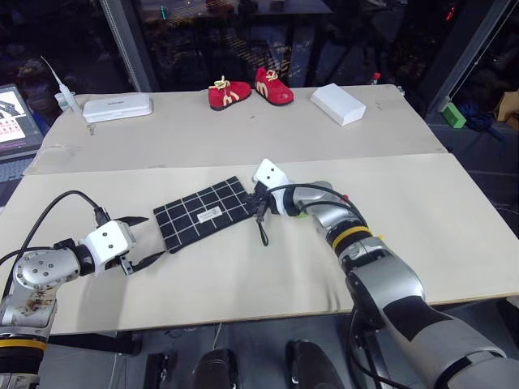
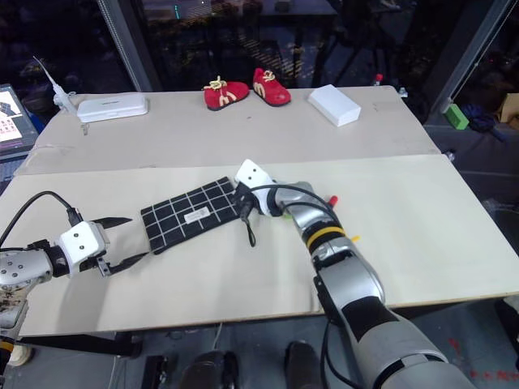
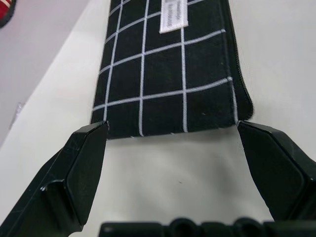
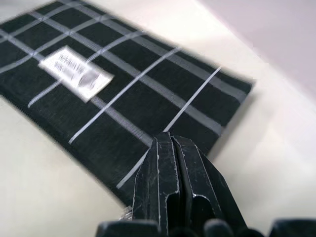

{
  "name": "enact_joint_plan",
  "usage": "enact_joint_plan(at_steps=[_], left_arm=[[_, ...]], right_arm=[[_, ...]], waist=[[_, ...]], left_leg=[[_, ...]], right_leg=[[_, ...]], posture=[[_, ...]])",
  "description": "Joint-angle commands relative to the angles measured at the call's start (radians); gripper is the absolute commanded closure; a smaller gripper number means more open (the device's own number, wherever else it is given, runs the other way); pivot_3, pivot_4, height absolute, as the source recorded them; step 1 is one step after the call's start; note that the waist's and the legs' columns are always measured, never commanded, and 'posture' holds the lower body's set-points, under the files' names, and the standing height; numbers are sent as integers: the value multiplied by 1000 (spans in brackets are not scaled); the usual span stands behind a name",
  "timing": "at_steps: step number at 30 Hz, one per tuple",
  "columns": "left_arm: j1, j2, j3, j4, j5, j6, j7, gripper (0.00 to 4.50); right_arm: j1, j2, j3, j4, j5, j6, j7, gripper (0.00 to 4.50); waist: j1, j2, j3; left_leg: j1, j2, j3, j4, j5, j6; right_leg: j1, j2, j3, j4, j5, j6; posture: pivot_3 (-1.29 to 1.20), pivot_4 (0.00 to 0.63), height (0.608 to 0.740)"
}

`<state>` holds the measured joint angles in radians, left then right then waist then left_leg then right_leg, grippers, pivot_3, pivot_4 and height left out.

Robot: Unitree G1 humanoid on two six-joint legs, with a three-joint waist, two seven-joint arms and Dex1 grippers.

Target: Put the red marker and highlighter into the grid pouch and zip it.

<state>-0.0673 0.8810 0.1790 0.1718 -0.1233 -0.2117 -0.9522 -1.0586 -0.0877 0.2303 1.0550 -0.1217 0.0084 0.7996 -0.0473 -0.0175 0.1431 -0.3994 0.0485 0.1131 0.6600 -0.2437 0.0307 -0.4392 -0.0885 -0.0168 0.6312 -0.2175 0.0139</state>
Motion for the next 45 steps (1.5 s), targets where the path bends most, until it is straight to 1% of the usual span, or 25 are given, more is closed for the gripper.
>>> enact_joint_plan(at_steps=[1, 4, 7, 10, 13, 16, 18, 22, 24, 28, 33, 40, 43, 44, 45], left_arm=[[3, 17, 36, -16, -21, -2, 5, 0], [6, 27, 38, -9, -14, -10, 1, 0], [18, 61, 21, 17, 31, -67, -12, 0], [-9, 71, -41, 112, 130, -250, 21, 0], [-47, 36, -81, 203, 173, -398, 58, 0], [-93, 7, -118, 313, 243, -547, 133, 0], [-126, -9, -136, 384, 289, -621, 191, 0], [-174, -23, -170, 470, 349, -721, 272, 0], [-204, -47, -189, 496, 346, -748, 293, 0], [-250, -91, -223, 527, 285, -767, 262, 0], [-275, -128, -263, 521, 254, -758, 231, 0], [-311, -105, -280, 597, 320, -773, 280, 0], [-326, -97, -284, 632, 314, -774, 282, 0], [-331, -93, -288, 643, 317, -782, 283, 525], [-340, -89, -290, 656, 325, -794, 293, 699]], right_arm=[[3, 7, 41, 36, -62, 4, -62, 4452], [2, 5, 60, 52, -90, -9, -88, 4452], [-17, 4, 59, 68, -99, -17, -115, 4452], [-40, -4, 43, 78, -85, -23, -117, 4452], [-45, -7, 40, 86, -82, -27, -113, 4452], [-45, -4, 37, 84, -82, -30, -110, 4452], [-45, -2, 36, 83, -81, -31, -108, 4452], [-46, 0, 34, 82, -81, -32, -109, 4452], [-48, -1, 33, 83, -81, -33, -106, 4452], [-56, -2, 33, 88, -82, -36, -104, 4452], [-61, 1, 32, 91, -82, -37, -104, 4452], [-67, -3, 29, 96, -81, -38, -105, 4452], [-65, -12, 24, 95, -78, -35, -107, 4452], [-64, -15, 21, 94, -77, -33, -109, 4500], [-61, -19, 19, 94, -76, -31, -110, 4500]], waist=[[0, 0, 0], [0, -1, -1], [2, -1, -1], [5, -1, -1], [8, -1, -2], [12, 0, -3], [13, 0, -3], [17, 1, -4], [18, 1, -4], [23, 1, -4], [23, 1, -4], [23, 1, -4], [23, 1, -4], [22, 1, -4], [21, 1, -4]], left_leg=[[1, 0, 0, 0, 0, 0], [4, 0, 1, 0, 0, 0], [5, 0, 1, 0, 0, 0], [6, 0, 1, 0, 0, 0], [5, -1, 1, 0, 0, 0], [5, -1, 2, 0, 0, 0], [5, -1, 2, 0, 0, 0], [7, -1, 2, 0, 0, 0], [8, -1, 2, 0, 0, 0], [8, -1, 2, 0, 0, 0], [8, 0, 2, 0, 0, 0], [8, 0, 2, 0, 0, 0], [8, -1, 2, 0, 0, 0], [8, 0, 2, 0, 0, 0], [9, 0, 2, 0, 0, 0]], right_leg=[[0, 0, 1, 0, 0, 0], [2, 0, 0, -1, 0, 0], [3, -1, 0, 0, 0, -1], [3, -1, 0, 0, -1, -1], [3, -2, 0, -1, -1, -1], [3, -2, -1, -1, -1, -1], [3, -3, -1, -1, 0, -1], [4, -3, -2, 0, 0, -1], [5, -3, -3, 0, 0, -1], [6, -4, -5, 0, 0, -1], [6, -4, -6, -1, 0, -1], [6, -4, -6, -1, 0, -1], [6, -4, -6, 0, 0, -1], [6, -4, -6, 0, 0, -1], [6, -4, -7, 0, 0, -1]], posture=[[0, 150, 740], [0, 150, 740], [0, 150, 740], [0, 150, 740], [0, 150, 740], [0, 150, 740], [0, 150, 740], [0, 150, 740], [0, 150, 740], [0, 150, 740], [0, 150, 740], [0, 150, 740], [0, 150, 740], [0, 150, 740], [0, 150, 740]])
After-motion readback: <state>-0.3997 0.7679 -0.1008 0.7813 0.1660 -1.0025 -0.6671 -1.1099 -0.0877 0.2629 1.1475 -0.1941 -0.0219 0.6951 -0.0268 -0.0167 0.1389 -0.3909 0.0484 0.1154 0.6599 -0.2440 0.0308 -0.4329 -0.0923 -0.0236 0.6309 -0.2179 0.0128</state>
